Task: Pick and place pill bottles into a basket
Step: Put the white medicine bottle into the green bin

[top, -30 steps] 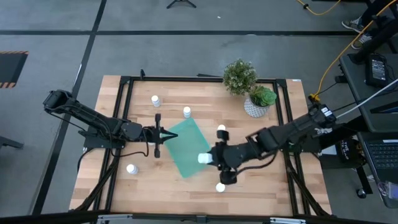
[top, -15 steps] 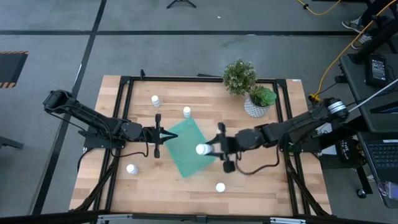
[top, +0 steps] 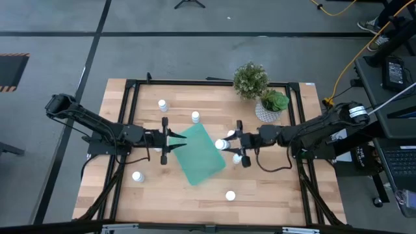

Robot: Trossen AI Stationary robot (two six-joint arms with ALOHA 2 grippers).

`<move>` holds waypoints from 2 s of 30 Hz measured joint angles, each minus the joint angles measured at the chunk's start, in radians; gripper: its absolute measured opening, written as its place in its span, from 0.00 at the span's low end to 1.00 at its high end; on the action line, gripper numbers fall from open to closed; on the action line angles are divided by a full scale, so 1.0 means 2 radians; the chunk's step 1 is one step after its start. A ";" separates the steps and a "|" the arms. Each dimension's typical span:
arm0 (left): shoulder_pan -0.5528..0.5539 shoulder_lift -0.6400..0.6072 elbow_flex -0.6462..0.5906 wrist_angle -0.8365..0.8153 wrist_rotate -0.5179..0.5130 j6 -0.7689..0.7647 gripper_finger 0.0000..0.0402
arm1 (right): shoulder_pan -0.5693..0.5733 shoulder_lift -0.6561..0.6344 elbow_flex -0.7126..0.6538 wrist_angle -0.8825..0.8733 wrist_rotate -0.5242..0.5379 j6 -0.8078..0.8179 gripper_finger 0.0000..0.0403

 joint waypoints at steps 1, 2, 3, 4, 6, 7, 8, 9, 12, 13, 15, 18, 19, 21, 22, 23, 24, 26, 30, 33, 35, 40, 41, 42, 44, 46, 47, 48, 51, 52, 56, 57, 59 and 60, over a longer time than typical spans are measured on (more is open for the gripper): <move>0.000 0.000 0.000 0.005 0.000 0.001 0.34 | -0.013 0.000 -0.010 0.024 -0.024 -0.006 0.37; 0.000 0.000 0.000 0.012 -0.001 0.000 0.37 | -0.027 0.000 -0.019 0.045 -0.050 -0.012 0.37; 0.000 0.000 0.000 0.019 -0.003 -0.001 0.40 | -0.041 0.000 -0.029 0.065 -0.074 -0.013 0.37; 0.000 0.000 0.000 0.025 -0.005 -0.003 0.44 | -0.054 0.000 -0.036 0.080 -0.097 -0.012 0.37; 0.000 0.000 0.000 0.031 -0.005 -0.004 0.49 | -0.072 0.000 -0.044 0.099 -0.127 -0.012 0.37; 0.000 0.000 0.000 0.034 -0.007 -0.005 0.52 | -0.077 0.000 -0.046 0.106 -0.135 -0.010 0.37; 0.000 0.000 0.000 0.039 -0.011 -0.010 0.54 | -0.079 0.000 -0.046 0.108 -0.138 -0.010 0.37; 0.000 0.002 0.000 0.044 -0.019 -0.024 0.55 | -0.079 0.000 -0.045 0.110 -0.139 -0.010 0.37; 0.010 0.026 0.000 0.044 -0.016 -0.068 0.58 | -0.070 0.000 -0.038 0.114 -0.142 -0.006 0.37; 0.015 0.038 0.000 0.048 -0.008 -0.077 0.58 | -0.067 0.001 -0.034 0.115 -0.142 -0.003 0.37; 0.022 0.069 0.000 0.080 0.005 -0.082 0.58 | -0.062 0.001 -0.029 0.115 -0.142 0.002 0.37; 0.029 0.116 0.007 0.144 0.016 -0.072 0.58 | -0.056 0.002 -0.028 0.107 -0.142 0.007 0.37; 0.031 0.130 0.014 0.152 0.017 -0.067 0.58 | -0.054 0.002 -0.028 0.101 -0.140 0.014 0.37; 0.038 0.155 0.037 0.146 0.018 -0.064 0.58 | -0.050 0.003 -0.028 0.092 -0.132 0.022 0.37; 0.042 0.169 0.049 0.143 0.022 -0.065 0.58 | -0.049 0.005 -0.028 0.092 -0.129 0.024 0.37; 0.046 0.183 0.061 0.137 0.028 -0.065 0.58 | -0.047 0.008 -0.028 0.092 -0.128 0.024 0.37; 0.049 0.197 0.073 0.133 0.034 -0.065 0.58 | -0.046 0.011 -0.028 0.092 -0.128 0.024 0.37; 0.056 0.223 0.097 0.132 0.038 -0.059 0.58 | -0.044 0.023 -0.028 0.102 -0.128 0.024 0.37; 0.064 0.258 0.135 0.133 0.037 -0.038 0.58 | -0.043 0.050 -0.028 0.124 -0.128 0.023 0.37; 0.067 0.274 0.157 0.135 0.064 -0.039 0.58 | -0.043 0.068 -0.028 0.143 -0.127 0.014 0.37; 0.069 0.282 0.166 0.134 0.083 -0.040 0.58 | -0.043 0.079 -0.025 0.157 -0.130 0.004 0.37; 0.071 0.290 0.185 0.129 0.090 -0.044 0.58 | -0.044 0.095 -0.005 0.159 -0.147 -0.014 0.37; 0.071 0.290 0.186 0.127 0.091 -0.045 0.58 | -0.045 0.096 -0.002 0.158 -0.155 -0.016 0.37; 0.071 0.290 0.186 0.127 0.091 -0.045 0.58 | -0.046 0.098 0.001 0.157 -0.161 -0.018 0.37; 0.071 0.290 0.186 0.125 0.092 -0.046 0.58 | -0.049 0.098 0.003 0.156 -0.167 -0.025 0.37; 0.071 0.290 0.186 0.123 0.090 -0.046 0.58 | -0.053 0.098 0.003 0.156 -0.171 -0.027 0.37; 0.071 0.290 0.186 0.122 0.089 -0.046 0.58 | -0.055 0.098 0.003 0.156 -0.172 -0.027 0.37; 0.069 0.290 0.186 0.121 0.089 -0.046 0.58 | -0.058 0.098 0.003 0.156 -0.174 -0.026 0.37; 0.066 0.289 0.186 0.118 0.093 -0.045 0.58 | -0.063 0.098 0.003 0.156 -0.177 -0.027 0.36; 0.065 0.288 0.186 0.115 0.093 -0.045 0.58 | -0.064 0.098 0.003 0.156 -0.178 -0.027 0.36; 0.059 0.287 0.186 0.110 0.092 -0.043 0.58 | -0.070 0.098 0.003 0.157 -0.190 -0.027 0.36; 0.058 0.287 0.186 0.106 0.091 -0.042 0.58 | -0.071 0.098 0.004 0.162 -0.190 -0.025 0.36; 0.058 0.287 0.185 0.103 0.088 -0.040 0.58 | -0.072 0.096 0.005 0.165 -0.190 -0.025 0.36; 0.058 0.287 0.185 0.100 0.089 -0.041 0.58 | -0.072 0.097 0.005 0.165 -0.188 -0.025 0.36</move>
